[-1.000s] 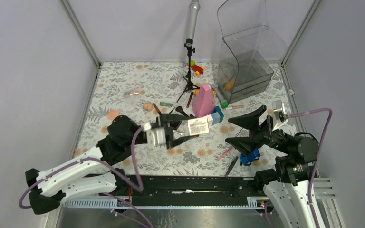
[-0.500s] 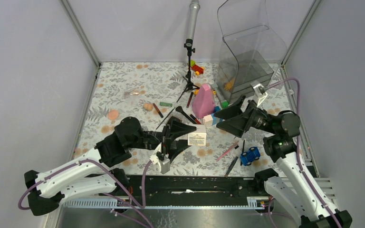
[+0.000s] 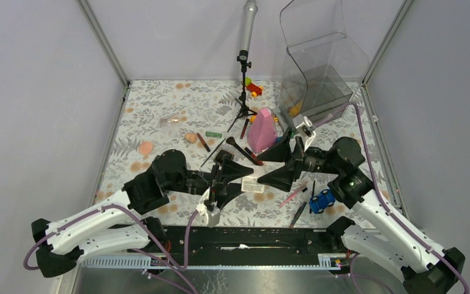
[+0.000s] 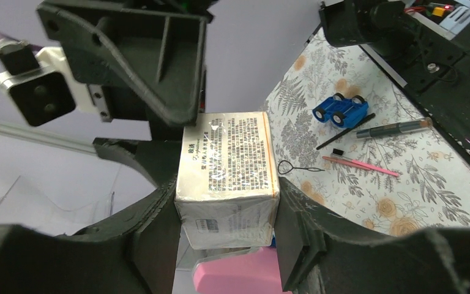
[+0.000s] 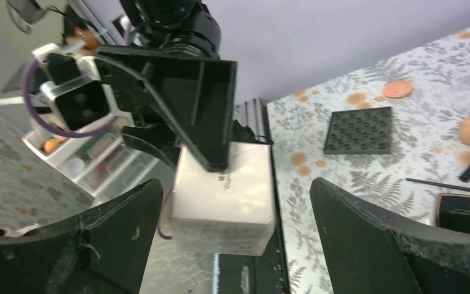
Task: Organize the makeup
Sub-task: Pick up the makeup from the center of the board.
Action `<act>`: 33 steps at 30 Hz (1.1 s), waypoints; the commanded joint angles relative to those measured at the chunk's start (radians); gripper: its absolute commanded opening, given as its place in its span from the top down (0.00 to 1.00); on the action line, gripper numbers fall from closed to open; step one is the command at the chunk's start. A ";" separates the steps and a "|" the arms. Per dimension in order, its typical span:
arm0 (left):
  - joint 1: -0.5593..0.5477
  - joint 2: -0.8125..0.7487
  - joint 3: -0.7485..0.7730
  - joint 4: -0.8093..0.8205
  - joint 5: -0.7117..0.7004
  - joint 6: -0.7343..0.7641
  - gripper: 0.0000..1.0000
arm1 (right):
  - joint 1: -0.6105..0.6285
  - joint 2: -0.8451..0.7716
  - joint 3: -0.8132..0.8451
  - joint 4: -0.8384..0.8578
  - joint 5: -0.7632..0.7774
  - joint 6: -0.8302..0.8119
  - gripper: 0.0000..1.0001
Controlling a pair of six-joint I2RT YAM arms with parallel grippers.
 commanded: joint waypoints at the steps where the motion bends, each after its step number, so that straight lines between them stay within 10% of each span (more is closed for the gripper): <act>1: -0.001 -0.048 0.073 -0.056 0.079 0.098 1.00 | 0.009 0.036 0.181 -0.268 -0.037 -0.268 0.03; 10: -0.002 -0.066 0.130 -0.259 -0.007 0.228 1.00 | 0.010 0.139 0.412 -0.723 -0.100 -0.496 0.04; 28: -0.001 -0.035 0.159 -0.284 -0.004 0.298 1.00 | 0.154 0.332 0.575 -0.877 -0.048 -0.709 0.04; 33: -0.002 -0.030 0.169 -0.301 -0.014 0.310 1.00 | 0.162 0.364 0.605 -0.929 -0.016 -0.748 0.18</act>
